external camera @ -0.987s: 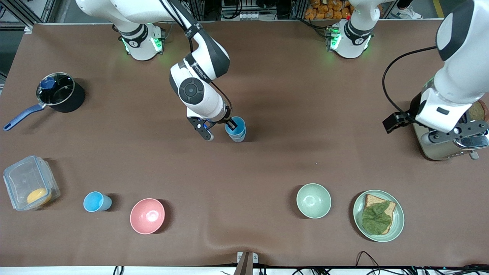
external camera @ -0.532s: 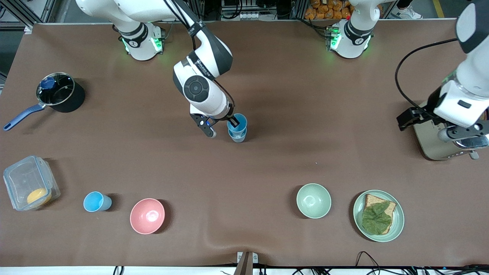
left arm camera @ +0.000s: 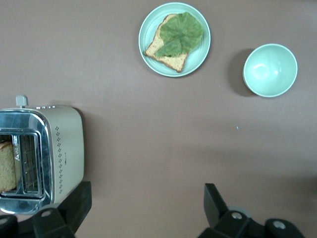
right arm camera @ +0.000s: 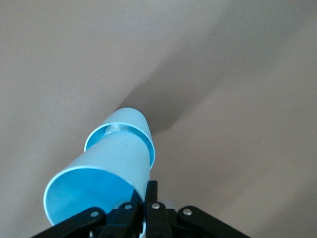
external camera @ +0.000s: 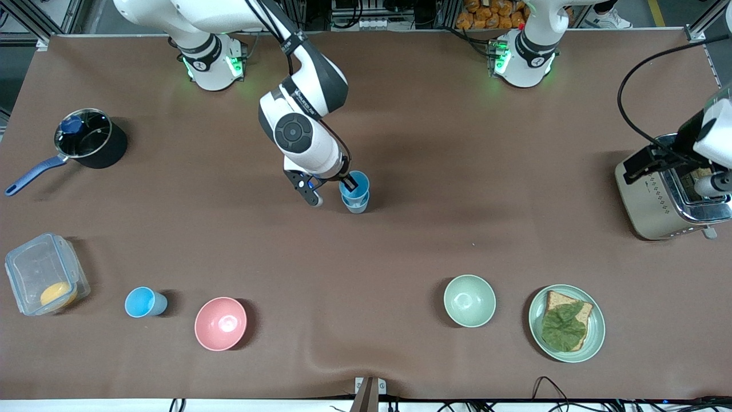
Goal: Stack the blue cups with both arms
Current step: 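Open the right gripper and draw it back from the stacked cups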
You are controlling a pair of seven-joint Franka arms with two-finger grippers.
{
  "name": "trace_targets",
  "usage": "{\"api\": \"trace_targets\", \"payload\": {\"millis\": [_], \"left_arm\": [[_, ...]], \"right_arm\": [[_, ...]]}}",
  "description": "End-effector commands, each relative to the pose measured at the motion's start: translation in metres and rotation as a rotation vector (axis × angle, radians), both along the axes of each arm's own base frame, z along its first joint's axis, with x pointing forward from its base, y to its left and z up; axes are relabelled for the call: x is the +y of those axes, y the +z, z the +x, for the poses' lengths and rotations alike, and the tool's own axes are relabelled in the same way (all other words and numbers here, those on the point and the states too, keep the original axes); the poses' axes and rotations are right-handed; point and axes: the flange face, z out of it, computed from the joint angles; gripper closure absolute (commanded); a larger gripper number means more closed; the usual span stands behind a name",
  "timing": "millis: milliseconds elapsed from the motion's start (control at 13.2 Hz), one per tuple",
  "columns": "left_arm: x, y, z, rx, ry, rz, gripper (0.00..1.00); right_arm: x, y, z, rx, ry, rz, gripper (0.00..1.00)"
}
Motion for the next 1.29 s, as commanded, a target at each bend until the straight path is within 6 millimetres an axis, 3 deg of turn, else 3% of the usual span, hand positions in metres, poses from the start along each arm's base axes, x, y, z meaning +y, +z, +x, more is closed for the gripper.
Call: {"api": "trace_targets", "payload": {"millis": [0,152,304,380,608,835,1063,1215], "left_arm": [[0.002,0.006,-0.030,0.009,0.002,-0.038,0.00],[0.000,0.009,-0.029,-0.001,-0.002,-0.040,0.00],[-0.006,0.005,-0.027,0.002,-0.009,-0.042,0.00],[-0.014,0.000,-0.025,0.011,-0.020,-0.041,0.00],[-0.026,-0.005,-0.021,0.022,-0.038,-0.038,0.00],[-0.019,0.000,-0.022,0.017,-0.030,-0.041,0.00],[-0.015,0.008,-0.022,0.014,-0.026,-0.034,0.00],[-0.015,0.007,-0.022,0.015,-0.024,-0.034,0.00]], "right_arm": [[0.005,0.008,0.001,0.001,-0.046,-0.003,0.00],[0.004,0.023,0.006,-0.023,-0.044,0.009,0.00],[-0.022,0.049,0.018,-0.058,0.046,-0.069,0.00],[-0.046,0.062,0.030,-0.038,0.123,-0.100,0.00],[-0.153,0.079,0.075,0.055,0.305,-0.086,0.00],[-0.261,0.117,0.101,0.011,0.502,-0.047,0.00],[-0.333,0.167,0.089,-0.075,0.712,0.013,0.00],[-0.362,0.196,0.067,-0.123,0.826,0.003,0.00]]}}
